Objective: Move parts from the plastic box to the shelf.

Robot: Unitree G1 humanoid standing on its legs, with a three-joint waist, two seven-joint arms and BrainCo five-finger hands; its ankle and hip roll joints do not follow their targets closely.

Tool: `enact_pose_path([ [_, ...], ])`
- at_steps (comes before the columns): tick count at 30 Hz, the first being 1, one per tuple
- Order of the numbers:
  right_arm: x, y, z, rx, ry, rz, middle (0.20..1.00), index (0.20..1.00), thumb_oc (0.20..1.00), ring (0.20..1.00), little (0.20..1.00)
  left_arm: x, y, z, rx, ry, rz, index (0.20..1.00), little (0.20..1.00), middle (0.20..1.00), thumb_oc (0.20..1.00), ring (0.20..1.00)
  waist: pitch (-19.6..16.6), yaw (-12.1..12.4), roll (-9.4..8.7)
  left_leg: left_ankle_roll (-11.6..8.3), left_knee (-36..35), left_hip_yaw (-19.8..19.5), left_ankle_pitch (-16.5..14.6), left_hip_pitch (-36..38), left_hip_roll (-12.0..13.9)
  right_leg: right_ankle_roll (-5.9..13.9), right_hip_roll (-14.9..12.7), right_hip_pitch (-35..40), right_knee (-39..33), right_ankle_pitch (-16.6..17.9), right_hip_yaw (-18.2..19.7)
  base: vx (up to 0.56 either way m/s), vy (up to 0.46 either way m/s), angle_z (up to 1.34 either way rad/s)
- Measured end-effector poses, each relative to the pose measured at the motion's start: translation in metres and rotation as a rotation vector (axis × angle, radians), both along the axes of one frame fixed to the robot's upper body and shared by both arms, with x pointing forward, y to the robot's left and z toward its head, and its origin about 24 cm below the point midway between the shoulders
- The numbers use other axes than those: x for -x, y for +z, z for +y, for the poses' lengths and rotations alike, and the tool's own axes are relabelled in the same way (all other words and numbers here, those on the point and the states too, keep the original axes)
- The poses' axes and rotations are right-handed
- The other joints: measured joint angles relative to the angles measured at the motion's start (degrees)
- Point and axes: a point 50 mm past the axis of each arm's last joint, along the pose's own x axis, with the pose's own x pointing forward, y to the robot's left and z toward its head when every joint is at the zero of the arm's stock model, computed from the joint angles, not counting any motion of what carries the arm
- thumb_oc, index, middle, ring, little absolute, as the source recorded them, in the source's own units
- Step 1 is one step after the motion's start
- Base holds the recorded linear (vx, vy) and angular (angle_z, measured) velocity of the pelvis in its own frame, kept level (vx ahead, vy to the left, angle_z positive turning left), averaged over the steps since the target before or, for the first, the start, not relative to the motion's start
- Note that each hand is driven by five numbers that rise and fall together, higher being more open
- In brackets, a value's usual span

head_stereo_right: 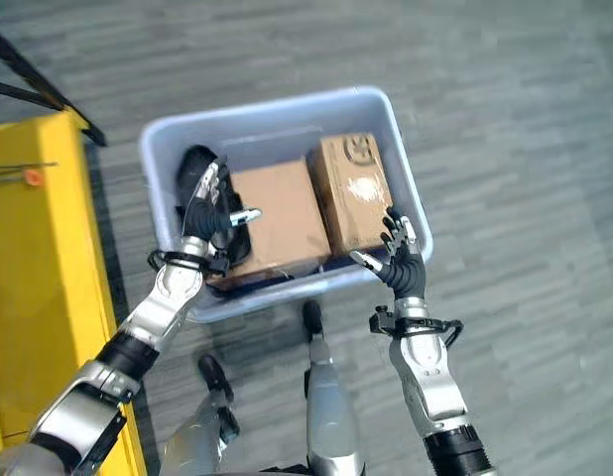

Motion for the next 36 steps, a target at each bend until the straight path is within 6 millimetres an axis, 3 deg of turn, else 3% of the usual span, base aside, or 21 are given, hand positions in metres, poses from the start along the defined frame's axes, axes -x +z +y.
enact_pose_path([
  [5,0.001,0.004,-0.010,0.042,-0.023,-0.012,1.000,1.000,1.000,1.000,1.000,-0.001,0.007,0.009,0.031,0.094,-0.044,1.000,1.000,1.000,1.000,1.000,1.6,-0.2,1.38,-0.64,-1.0,0.7,0.4,1.0,1.4,-0.12,1.8,0.0,0.0,0.0,0.1,-0.01,-0.014,-0.14],
  [15,0.003,0.003,-0.010,0.039,-0.028,-0.022,1.000,1.000,1.000,1.000,1.000,0.001,0.008,0.045,0.055,0.351,-0.094,1.000,1.000,1.000,1.000,1.000,1.6,0.7,1.36,-1.72,-2.8,0.9,1.8,-0.3,1.3,-1.18,2.1,-2.5,-0.1,0.3,0.5,0.00,-0.016,-0.01],
  [22,0.003,0.004,-0.011,0.042,-0.030,-0.032,1.000,1.000,1.000,1.000,1.000,0.013,0.014,0.044,0.025,0.368,-0.170,1.000,1.000,1.000,1.000,1.000,1.6,1.1,1.34,-1.72,-2.9,0.8,1.8,-0.5,1.7,-1.19,2.4,-2.5,-0.1,0.3,0.1,0.00,-0.002,0.00],
  [30,0.004,0.004,-0.011,0.031,-0.026,-0.037,1.000,1.000,1.000,1.000,1.000,0.006,-0.002,0.044,-0.096,0.383,-0.111,1.000,1.000,1.000,1.000,1.000,1.6,1.7,1.34,-1.87,-2.9,0.7,2.1,-1.4,1.5,-1.20,2.2,-3.4,-0.1,0.3,0.1,-0.01,0.001,0.01],
  [36,0.007,-0.001,-0.009,0.028,-0.013,-0.015,1.000,1.000,1.000,1.000,1.000,-0.003,-0.029,0.035,-0.073,0.382,0.026,1.000,1.000,1.000,1.000,1.000,1.6,0.8,1.33,-1.83,-3.0,0.8,2.1,-2.5,1.6,-1.31,2.5,-4.6,-0.1,0.5,0.2,0.02,0.007,-0.02],
])
